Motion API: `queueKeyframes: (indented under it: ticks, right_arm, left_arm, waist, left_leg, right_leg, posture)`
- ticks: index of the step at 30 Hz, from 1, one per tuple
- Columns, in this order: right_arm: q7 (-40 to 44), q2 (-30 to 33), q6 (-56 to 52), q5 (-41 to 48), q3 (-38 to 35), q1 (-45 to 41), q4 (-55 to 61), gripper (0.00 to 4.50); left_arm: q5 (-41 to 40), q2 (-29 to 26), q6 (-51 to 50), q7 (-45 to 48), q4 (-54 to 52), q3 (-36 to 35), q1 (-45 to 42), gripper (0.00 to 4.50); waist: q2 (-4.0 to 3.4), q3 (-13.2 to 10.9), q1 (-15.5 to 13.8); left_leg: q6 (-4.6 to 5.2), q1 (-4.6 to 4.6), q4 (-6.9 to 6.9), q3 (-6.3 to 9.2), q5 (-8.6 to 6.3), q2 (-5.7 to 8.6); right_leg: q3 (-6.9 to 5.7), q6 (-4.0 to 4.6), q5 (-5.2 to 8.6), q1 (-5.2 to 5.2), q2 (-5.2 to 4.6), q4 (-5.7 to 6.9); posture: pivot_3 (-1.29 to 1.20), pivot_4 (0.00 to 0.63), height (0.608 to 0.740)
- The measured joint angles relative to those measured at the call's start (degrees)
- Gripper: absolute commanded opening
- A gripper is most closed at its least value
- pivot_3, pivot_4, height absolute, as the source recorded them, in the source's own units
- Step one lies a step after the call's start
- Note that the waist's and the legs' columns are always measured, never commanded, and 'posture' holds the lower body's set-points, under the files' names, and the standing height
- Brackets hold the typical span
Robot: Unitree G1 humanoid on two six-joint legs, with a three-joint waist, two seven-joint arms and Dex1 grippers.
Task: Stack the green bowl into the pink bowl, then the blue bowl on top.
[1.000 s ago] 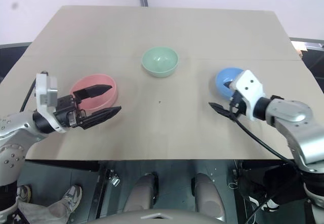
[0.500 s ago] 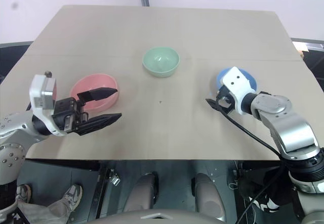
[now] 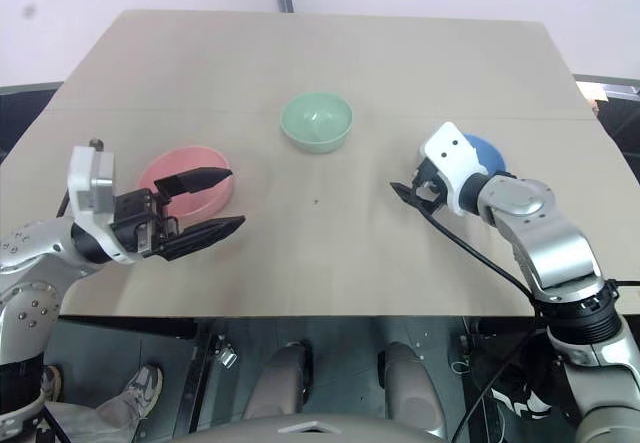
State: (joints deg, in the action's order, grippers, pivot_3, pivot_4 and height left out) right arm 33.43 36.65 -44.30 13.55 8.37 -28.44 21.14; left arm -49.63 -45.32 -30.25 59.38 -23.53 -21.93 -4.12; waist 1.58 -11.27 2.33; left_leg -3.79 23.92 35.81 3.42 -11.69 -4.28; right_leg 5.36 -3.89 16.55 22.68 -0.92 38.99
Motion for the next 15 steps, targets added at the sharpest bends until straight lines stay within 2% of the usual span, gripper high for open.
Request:
queueKeyframes:
  ticks: [5,8,9,10,11,15]
  right_arm:
    - [1.7,-0.39,2.45,-0.37,0.24,-0.1,-0.59,4.48]
    - [8.0,-3.01,8.88,5.34,-2.26,2.13,0.11,4.48]
    - [12.08,-3.34,10.14,10.03,-3.71,4.07,2.21,4.48]
    - [12.23,-3.34,10.18,10.24,-3.75,4.12,2.3,4.48]
    - [14.37,-3.07,10.9,12.85,-5.06,4.92,3.54,4.48]
    - [17.33,-1.82,11.8,16.37,-7.65,5.72,5.35,4.48]
  left_arm:
    - [1.57,-0.21,-0.29,-3.5,-0.85,-0.19,1.84,4.5]
    - [11.89,-0.33,-1.56,-16.12,-5.49,0.78,2.64,4.5]
    - [19.13,-2.79,-5.85,-24.5,-7.89,2.9,2.44,4.5]
    - [19.44,-2.89,-6.02,-24.78,-7.92,2.95,2.44,4.5]
    - [23.04,-4.21,-9.53,-29.12,-8.26,4.25,1.06,4.5]
    - [27.58,-11.86,-20.02,-32.07,-10.51,11.99,-4.03,4.5]
  waist:
    - [0.0,0.0,0.02]
    - [0.0,0.0,0.03]
    - [0.0,0.0,-0.12]
    - [0.0,0.0,-0.11]
    - [-0.01,-0.01,-0.14]
    - [0.03,-0.01,-0.19]
  left_leg:
    - [0.0,-0.01,0.0,0.01,0.0,0.0]
    - [0.0,-0.03,-0.01,0.03,0.0,-0.01]
    - [0.0,-0.01,-0.01,0.11,0.0,-0.01]
    - [0.0,-0.01,-0.01,0.1,0.0,-0.01]
    - [0.0,0.0,0.03,0.07,0.0,0.01]
    - [0.0,-0.02,0.13,0.12,0.0,0.01]
  right_leg:
    - [-0.01,0.0,0.0,0.0,0.01,0.01]
    - [-0.01,0.0,0.0,-0.01,0.02,0.01]
    - [-0.06,0.0,0.0,-0.02,0.02,0.01]
    - [-0.05,0.0,0.0,-0.02,0.02,0.01]
    - [-0.06,-0.01,-0.01,-0.02,0.0,0.06]
    - [-0.1,-0.02,-0.01,-0.04,0.02,0.12]
  posture:
    - [0.0,0.15,0.74]
    - [0.0,0.15,0.74]
    - [0.0,0.15,0.74]
    - [0.0,0.15,0.74]
    - [0.0,0.15,0.74]
    - [0.0,0.15,0.74]
